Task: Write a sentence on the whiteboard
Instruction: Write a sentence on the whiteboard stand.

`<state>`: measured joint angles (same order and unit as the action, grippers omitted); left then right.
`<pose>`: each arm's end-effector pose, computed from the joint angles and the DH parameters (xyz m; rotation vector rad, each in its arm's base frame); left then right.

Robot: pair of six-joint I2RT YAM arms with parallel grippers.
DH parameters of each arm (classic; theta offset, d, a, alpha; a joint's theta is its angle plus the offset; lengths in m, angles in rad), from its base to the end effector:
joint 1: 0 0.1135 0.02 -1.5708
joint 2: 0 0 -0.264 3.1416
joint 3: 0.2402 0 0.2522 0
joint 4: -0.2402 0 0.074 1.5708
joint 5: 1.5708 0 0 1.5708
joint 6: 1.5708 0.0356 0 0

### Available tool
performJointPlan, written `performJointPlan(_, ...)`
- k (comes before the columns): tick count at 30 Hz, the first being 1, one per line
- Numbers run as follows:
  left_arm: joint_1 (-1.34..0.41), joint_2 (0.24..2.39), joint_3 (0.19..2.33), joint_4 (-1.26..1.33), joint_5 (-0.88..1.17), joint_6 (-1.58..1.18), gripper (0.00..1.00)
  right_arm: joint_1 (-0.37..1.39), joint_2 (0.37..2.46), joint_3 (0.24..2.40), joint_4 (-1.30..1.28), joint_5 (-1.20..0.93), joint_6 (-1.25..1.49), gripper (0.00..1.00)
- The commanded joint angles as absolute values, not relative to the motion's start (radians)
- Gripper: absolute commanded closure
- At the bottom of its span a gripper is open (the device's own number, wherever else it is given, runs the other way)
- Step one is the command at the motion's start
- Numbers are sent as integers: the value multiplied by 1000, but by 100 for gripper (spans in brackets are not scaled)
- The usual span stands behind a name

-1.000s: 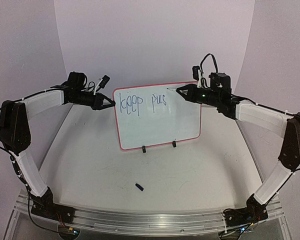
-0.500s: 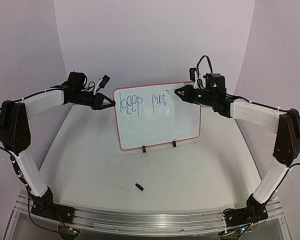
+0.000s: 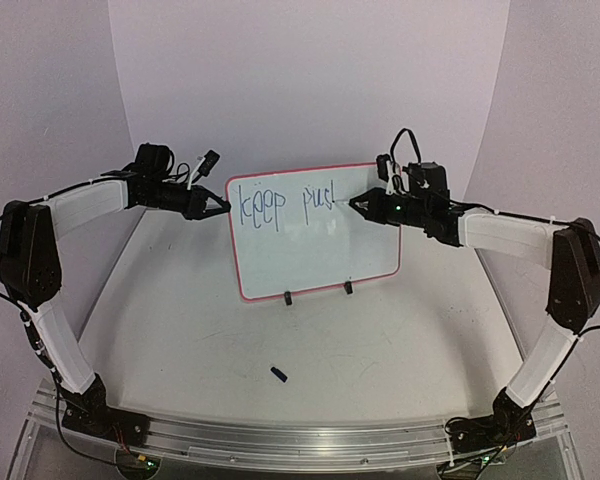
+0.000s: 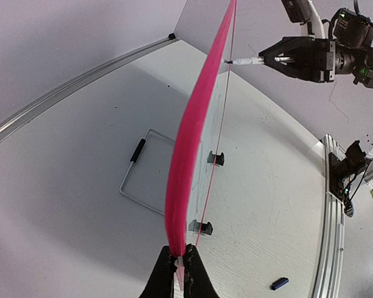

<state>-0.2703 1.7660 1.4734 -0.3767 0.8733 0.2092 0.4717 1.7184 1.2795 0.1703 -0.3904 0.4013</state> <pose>0.3773 -0.1328 0.2992 0.9503 1.9089 -1.0010 0.3583 0.1980 0.2965 -0.3546 1.8978 0.9571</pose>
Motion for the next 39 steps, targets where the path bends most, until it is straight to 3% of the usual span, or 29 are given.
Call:
performJointPlan(1, -294, 1759, 1496, -451, 868, 226, 100, 466, 1683, 1254, 178, -380, 411, 100)
performJointPlan(24, -298, 1761, 1496, -453, 866, 228, 100, 467, 1690, 1315, 258, -360, 455, 100)
performJointPlan(39, -298, 1758, 1497, -456, 864, 230, 100, 465, 1647, 1238, 255, -292, 455, 100)
